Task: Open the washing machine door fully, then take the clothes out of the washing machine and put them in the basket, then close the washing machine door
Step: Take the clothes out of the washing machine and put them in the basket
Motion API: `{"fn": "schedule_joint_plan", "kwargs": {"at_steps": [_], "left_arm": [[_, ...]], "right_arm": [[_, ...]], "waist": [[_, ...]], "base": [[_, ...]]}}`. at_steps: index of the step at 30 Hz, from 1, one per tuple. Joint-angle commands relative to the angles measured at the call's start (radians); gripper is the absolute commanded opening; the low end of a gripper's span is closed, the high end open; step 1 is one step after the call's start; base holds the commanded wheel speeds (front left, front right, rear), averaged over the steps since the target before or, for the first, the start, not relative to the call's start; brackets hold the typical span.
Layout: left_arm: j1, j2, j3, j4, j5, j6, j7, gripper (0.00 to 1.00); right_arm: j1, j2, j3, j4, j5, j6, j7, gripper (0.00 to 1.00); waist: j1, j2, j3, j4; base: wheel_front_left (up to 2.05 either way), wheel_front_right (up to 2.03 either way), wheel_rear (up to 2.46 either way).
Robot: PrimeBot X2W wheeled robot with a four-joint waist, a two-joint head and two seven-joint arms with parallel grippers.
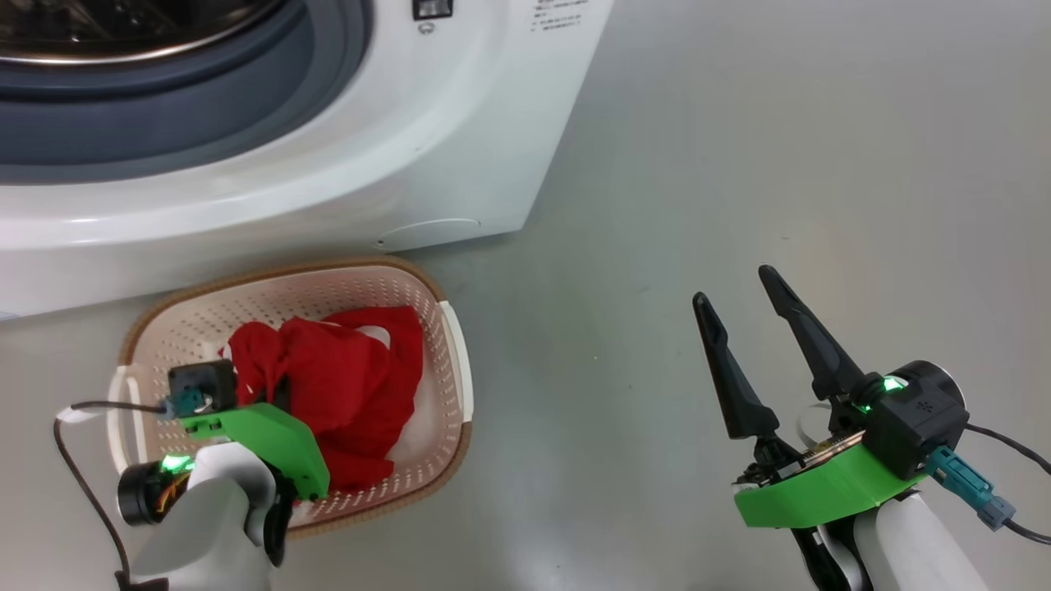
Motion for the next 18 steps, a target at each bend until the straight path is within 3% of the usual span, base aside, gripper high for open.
{"fn": "schedule_joint_plan", "kwargs": {"at_steps": [1, 9, 11, 13, 15, 16, 17, 18], "left_arm": [[-0.008, 0.03, 0.018, 0.001, 0.0, -0.004, 0.012, 0.0], [-0.029, 0.048, -0.002, 0.02, 0.009, 0.022, 0.078, 0.0], [-0.028, 0.053, -0.006, 0.022, 0.011, 0.031, 0.088, 0.14], [-0.026, 0.057, -0.007, 0.023, 0.009, 0.036, 0.091, 0.4], [-0.02, 0.06, -0.011, 0.024, 0.01, 0.043, 0.102, 0.5], [-0.017, 0.061, -0.012, 0.025, 0.01, 0.046, 0.106, 0.64], [-0.015, 0.062, -0.014, 0.025, 0.01, 0.048, 0.107, 0.89], [-0.015, 0.062, -0.014, 0.025, 0.01, 0.048, 0.107, 0.89]], "right_arm": [[-0.017, 0.0, 0.021, -0.028, 0.009, 0.006, -0.006, 1.0], [-0.027, 0.0, 0.026, -0.032, 0.02, 0.006, -0.006, 1.0], [-0.029, 0.0, 0.026, -0.032, 0.023, 0.006, -0.006, 1.0], [-0.031, 0.0, 0.027, -0.031, 0.025, 0.006, -0.006, 1.0], [-0.032, 0.0, 0.027, -0.03, 0.027, 0.006, -0.006, 1.0], [-0.032, 0.0, 0.027, -0.029, 0.028, 0.006, -0.006, 1.0], [-0.032, 0.0, 0.027, -0.028, 0.029, 0.006, -0.006, 1.0], [-0.032, 0.0, 0.027, -0.028, 0.029, 0.006, -0.006, 1.0]], "waist": [[0.0, 0.0, 0.022, -0.02], [0.0, 0.0, 0.053, -0.04], [0.0, 0.0, 0.058, -0.044], [0.0, 0.0, 0.061, -0.046], [0.0, 0.0, 0.061, -0.046], [0.0, 0.0, 0.06, -0.046], [0.0, 0.0, 0.06, -0.045], [0.0, 0.0, 0.06, -0.045]], "base": [[0.0, 0.0, 0.0], [0.0, 0.0, 0.0], [0.0, 0.0, 0.0], [0.0, 0.0, 0.0], [0.0, 0.0, 0.0], [0.0, 0.0, 0.0], [0.0, 0.0, 0.0], [0.0, 0.0, 0.0]]}}
